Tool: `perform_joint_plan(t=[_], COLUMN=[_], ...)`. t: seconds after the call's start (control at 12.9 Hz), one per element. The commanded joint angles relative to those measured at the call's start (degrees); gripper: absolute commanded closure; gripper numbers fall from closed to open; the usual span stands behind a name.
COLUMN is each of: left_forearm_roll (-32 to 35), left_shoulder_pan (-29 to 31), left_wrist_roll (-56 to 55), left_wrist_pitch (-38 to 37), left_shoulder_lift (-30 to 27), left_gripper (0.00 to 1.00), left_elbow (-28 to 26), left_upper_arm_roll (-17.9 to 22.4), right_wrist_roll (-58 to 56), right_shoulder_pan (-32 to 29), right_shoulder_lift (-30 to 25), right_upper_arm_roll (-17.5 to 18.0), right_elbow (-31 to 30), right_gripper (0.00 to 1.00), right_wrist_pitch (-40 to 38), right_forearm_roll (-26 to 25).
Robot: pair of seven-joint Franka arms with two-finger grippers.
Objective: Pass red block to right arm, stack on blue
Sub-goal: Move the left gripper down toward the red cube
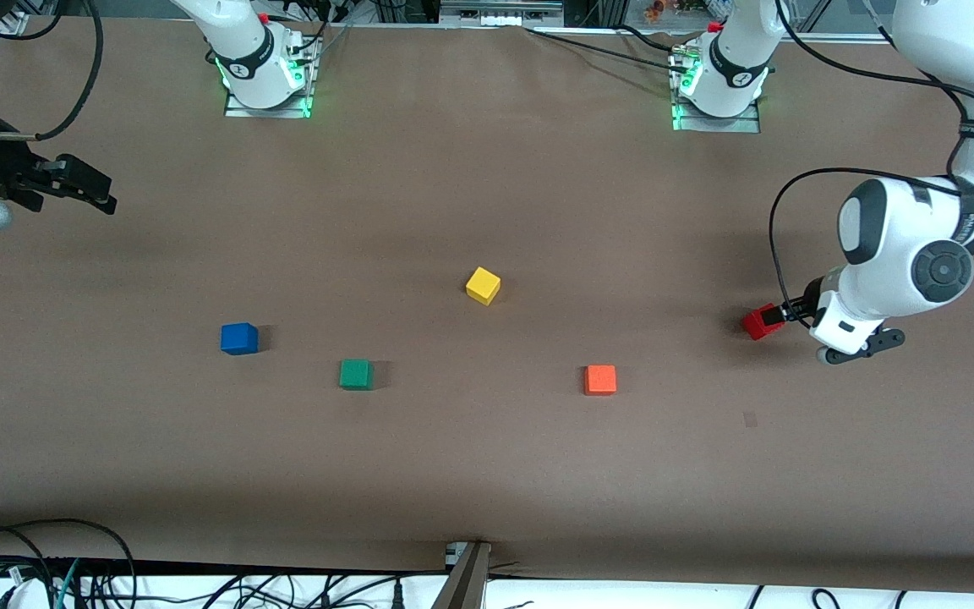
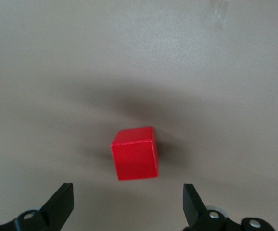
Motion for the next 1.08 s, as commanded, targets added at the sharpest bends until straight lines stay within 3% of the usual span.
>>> perform_joint_plan(t=[0.0,0.46,0.54,0.62,0.7,0.77,1.0], left_forearm_roll=[0.6,0.7,0.6,0.7,0.6,0.7,0.7], left_shoulder_pan=[0.1,2.0,1.9,1.9,1.9,1.9,1.6], left_wrist_roll=[-1.1,-1.4,-1.4,-1.5,-1.5,-1.3,-0.2], left_wrist_pitch=[5.6,11.2,12.7,12.6,12.5,12.3,8.9], left_shoulder_lift=[3.0,7.7,7.7,7.6,7.3,7.0,3.8], left_gripper=[0.00,0.00,0.53,0.79,0.94,1.00,1.00], left_elbow=[-1.3,-2.9,-3.8,-3.8,-3.6,-3.5,-2.6], left_upper_arm_roll=[0.0,-0.1,-0.1,-0.1,-0.1,-0.2,-0.5], right_wrist_roll=[-0.7,-0.4,-0.3,-0.2,-0.1,-0.1,-0.1], right_shoulder_pan=[-0.5,-0.5,-0.5,-0.5,-0.5,-0.5,-0.5], right_shoulder_lift=[0.4,0.3,0.4,0.3,0.3,0.4,0.4], right_upper_arm_roll=[0.3,0.3,0.3,0.3,0.3,0.3,0.3], right_elbow=[1.0,1.0,1.0,1.0,1.0,1.0,1.1], right_gripper=[0.00,0.00,0.00,0.00,0.00,0.00,0.00], right_wrist_pitch=[-0.4,-0.5,-0.5,-0.7,-0.7,-0.7,-0.8], right_forearm_roll=[0.4,1.5,1.6,1.6,1.6,1.6,1.7])
